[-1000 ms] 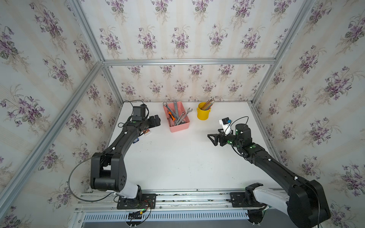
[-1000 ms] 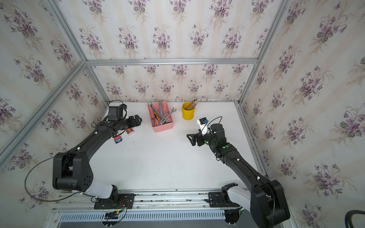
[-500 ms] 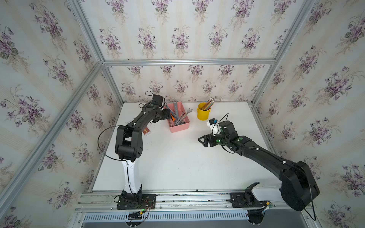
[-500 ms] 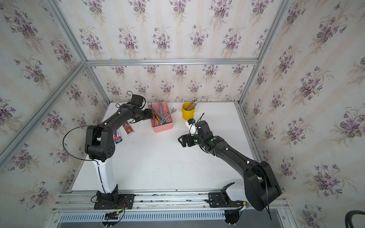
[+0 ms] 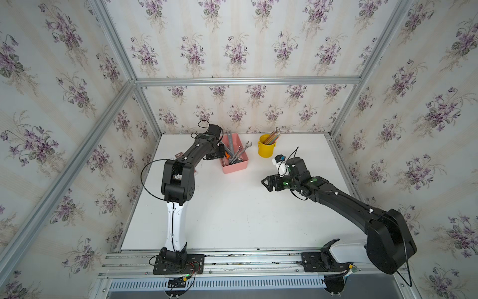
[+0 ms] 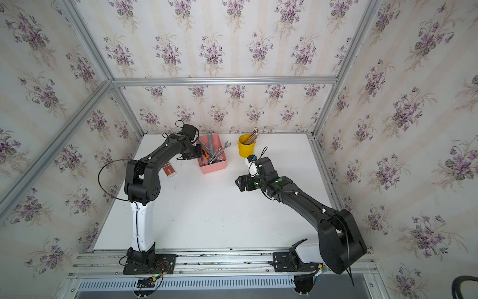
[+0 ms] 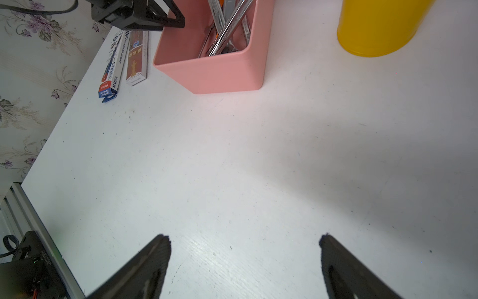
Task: Take out the wrench from the storage box
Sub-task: Move the storage box to the center of the board.
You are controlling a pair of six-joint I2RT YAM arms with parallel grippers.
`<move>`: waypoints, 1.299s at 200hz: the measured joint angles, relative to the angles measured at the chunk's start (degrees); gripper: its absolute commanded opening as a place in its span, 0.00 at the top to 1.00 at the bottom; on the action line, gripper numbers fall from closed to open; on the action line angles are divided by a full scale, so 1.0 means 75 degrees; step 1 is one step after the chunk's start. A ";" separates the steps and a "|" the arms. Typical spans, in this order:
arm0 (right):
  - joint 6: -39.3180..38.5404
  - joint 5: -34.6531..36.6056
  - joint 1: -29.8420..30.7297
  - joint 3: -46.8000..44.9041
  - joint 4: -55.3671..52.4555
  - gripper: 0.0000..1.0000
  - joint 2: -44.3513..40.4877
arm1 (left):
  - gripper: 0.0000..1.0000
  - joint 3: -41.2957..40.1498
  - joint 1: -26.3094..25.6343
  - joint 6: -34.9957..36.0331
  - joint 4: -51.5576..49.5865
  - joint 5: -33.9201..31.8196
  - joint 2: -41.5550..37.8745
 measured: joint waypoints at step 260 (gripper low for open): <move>0.0321 0.0618 -0.0087 0.0146 -0.0388 0.03 -0.0254 | 1.00 -0.5080 -0.1411 -0.1011 0.0702 -0.0122 -0.3681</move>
